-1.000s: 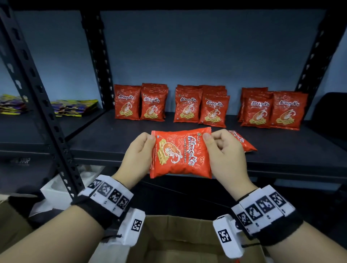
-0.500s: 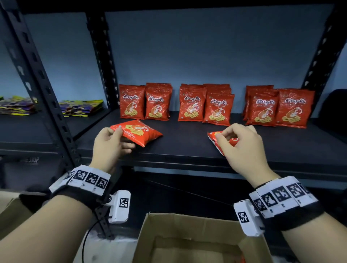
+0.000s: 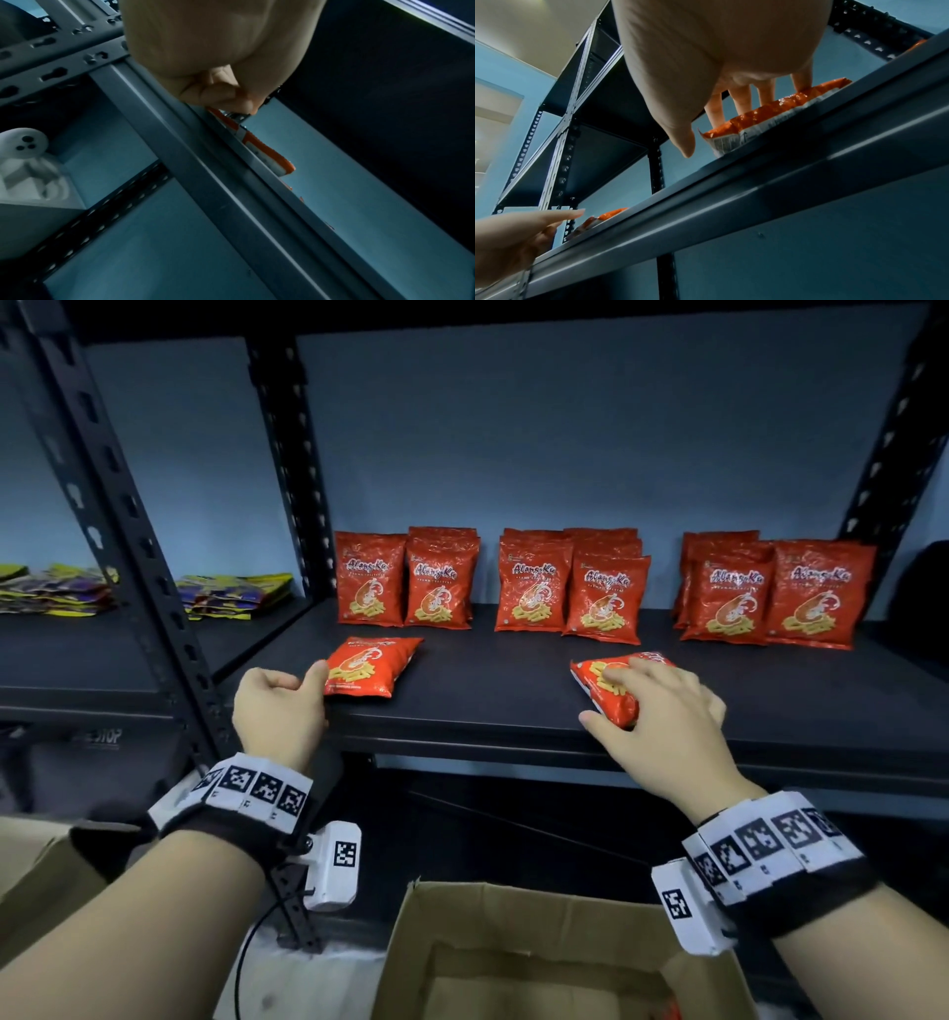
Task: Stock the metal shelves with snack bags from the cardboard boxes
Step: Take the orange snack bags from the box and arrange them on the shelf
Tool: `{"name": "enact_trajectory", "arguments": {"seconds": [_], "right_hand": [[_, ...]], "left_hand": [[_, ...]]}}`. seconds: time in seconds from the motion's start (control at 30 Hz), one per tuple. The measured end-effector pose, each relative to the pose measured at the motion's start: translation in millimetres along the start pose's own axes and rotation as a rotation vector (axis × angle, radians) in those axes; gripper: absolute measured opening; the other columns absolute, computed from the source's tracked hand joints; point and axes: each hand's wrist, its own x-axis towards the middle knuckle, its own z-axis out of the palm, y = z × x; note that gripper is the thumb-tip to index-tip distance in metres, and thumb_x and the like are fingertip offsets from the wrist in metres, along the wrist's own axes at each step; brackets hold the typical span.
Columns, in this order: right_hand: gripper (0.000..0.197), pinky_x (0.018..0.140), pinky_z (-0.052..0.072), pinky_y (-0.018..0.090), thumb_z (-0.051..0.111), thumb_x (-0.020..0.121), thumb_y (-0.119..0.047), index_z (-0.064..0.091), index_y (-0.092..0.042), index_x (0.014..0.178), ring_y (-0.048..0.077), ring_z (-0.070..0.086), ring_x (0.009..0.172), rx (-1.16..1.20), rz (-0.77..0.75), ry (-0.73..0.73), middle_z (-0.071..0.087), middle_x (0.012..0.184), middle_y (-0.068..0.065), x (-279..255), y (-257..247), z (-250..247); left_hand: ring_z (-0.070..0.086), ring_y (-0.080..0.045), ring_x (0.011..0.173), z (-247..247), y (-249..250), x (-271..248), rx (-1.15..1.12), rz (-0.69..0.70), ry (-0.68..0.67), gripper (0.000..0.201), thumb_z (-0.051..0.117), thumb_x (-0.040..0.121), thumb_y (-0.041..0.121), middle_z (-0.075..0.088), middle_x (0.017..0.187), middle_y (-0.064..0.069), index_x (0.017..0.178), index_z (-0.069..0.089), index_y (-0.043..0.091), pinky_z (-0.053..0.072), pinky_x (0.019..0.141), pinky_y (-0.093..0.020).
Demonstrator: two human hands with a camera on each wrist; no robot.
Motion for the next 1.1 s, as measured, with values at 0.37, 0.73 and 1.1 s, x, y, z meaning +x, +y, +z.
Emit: {"name": "enact_trajectory", "arguments": {"seconds": [0.37,0.73,1.1], "right_hand": [[0.064,0.12,0.016,0.05,0.056,0.091,-0.068,0.047,-0.041,0.148,0.016,0.021,0.148,0.063,-0.176,-0.106,0.034,0.16,-0.012,-21.7,-44.3,5.3],[0.048,0.119,0.021,0.046,0.057,0.096,-0.056,0.053,-0.041,0.142,0.009,0.024,0.146,0.224,-0.282,-0.128,0.04,0.154,-0.02,-35.4,-58.4,5.6],[0.035,0.091,0.046,0.03,0.052,0.105,-0.039,0.059,-0.02,0.133,0.01,0.058,0.108,0.598,0.09,0.101,0.058,0.123,-0.006,-7.2,-30.1,3.2]], "left_hand": [[0.068,-0.02,0.054,37.1,33.0,-92.0,0.044,0.172,-0.59,0.03,0.071,0.093,0.041,0.071,0.067,-0.005,0.086,0.064,0.013,0.055,0.058,-0.032],[0.076,-0.024,0.072,49.7,40.5,-122.8,-0.285,-0.204,-0.863,0.026,0.061,0.103,0.029,0.076,0.083,-0.007,0.103,0.06,0.003,0.063,0.07,-0.037],[0.056,-0.026,0.067,38.2,40.6,-113.6,-0.178,0.13,-0.785,0.018,0.051,0.1,0.017,0.055,0.069,-0.007,0.088,0.053,0.004,0.055,0.069,-0.051]]}}
